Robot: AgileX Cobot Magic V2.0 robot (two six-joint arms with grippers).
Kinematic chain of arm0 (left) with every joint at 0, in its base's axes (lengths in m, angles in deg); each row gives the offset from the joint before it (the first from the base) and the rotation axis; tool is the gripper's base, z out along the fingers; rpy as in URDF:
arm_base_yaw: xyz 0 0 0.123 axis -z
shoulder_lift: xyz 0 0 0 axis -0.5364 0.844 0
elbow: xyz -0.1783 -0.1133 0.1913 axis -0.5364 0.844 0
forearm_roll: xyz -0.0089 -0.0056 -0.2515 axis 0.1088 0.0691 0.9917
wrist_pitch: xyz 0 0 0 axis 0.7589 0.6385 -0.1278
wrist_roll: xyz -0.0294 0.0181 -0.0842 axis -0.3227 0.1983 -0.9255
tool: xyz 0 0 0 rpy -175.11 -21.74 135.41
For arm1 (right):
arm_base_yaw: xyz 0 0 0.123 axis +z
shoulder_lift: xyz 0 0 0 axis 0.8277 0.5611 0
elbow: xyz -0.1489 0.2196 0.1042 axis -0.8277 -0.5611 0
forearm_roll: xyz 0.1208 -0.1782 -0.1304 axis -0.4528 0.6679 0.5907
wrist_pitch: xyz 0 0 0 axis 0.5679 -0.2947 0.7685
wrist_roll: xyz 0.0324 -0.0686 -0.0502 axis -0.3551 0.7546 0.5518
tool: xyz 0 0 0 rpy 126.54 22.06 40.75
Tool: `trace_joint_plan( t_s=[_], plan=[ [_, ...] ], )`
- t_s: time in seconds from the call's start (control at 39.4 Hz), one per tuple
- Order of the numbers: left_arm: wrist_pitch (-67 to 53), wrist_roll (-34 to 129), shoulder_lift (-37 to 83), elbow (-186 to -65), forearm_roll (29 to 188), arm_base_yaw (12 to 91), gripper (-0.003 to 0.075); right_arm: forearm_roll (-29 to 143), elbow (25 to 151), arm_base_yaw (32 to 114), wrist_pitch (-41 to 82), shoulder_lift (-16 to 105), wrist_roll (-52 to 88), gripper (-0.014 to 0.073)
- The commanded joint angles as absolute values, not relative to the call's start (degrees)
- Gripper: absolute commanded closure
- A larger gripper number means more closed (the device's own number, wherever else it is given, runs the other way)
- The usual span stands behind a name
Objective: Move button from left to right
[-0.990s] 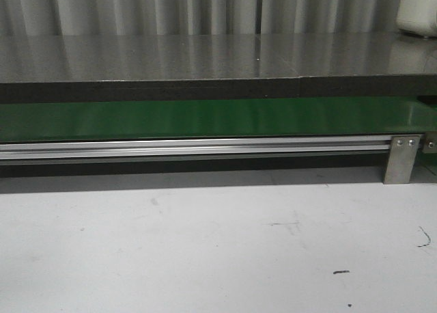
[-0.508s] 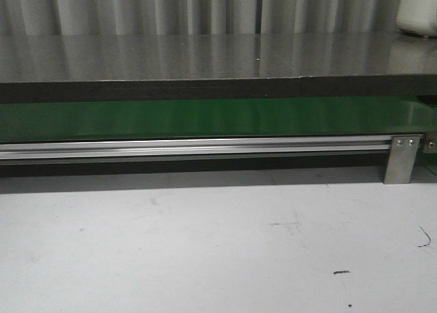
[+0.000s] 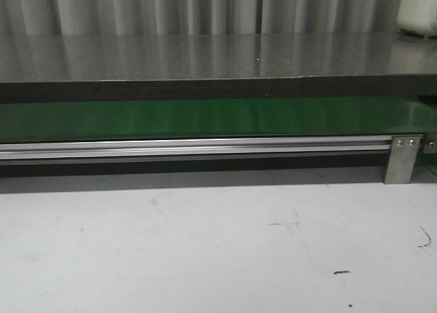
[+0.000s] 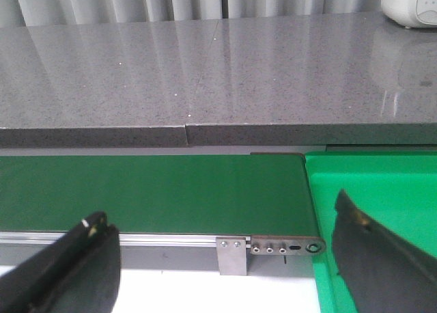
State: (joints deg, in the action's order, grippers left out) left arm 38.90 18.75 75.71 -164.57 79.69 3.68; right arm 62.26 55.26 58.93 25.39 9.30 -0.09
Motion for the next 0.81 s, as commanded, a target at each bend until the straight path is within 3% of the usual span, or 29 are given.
trace_joint_plan(
  t_s=[0.0,0.63,0.71,0.79],
  plan=[
    [37.6,21.8,75.5,-166.9,82.9,1.4,0.0122,62.0,57.3,58.8,20.4,10.0,0.1,-0.005],
    [33.6,28.5,86.4,-167.0,84.5,-0.1,0.0124,62.0,57.3,58.8,20.4,10.0,0.1,-0.005],
    [34.5,28.5,86.9,-167.0,84.5,-0.1,0.016,62.0,57.3,58.8,20.4,10.0,0.1,-0.005],
    [35.8,28.5,87.5,-167.0,84.4,-0.1,0.0244,62.0,57.3,58.8,20.4,10.0,0.1,-0.005]
  ],
)
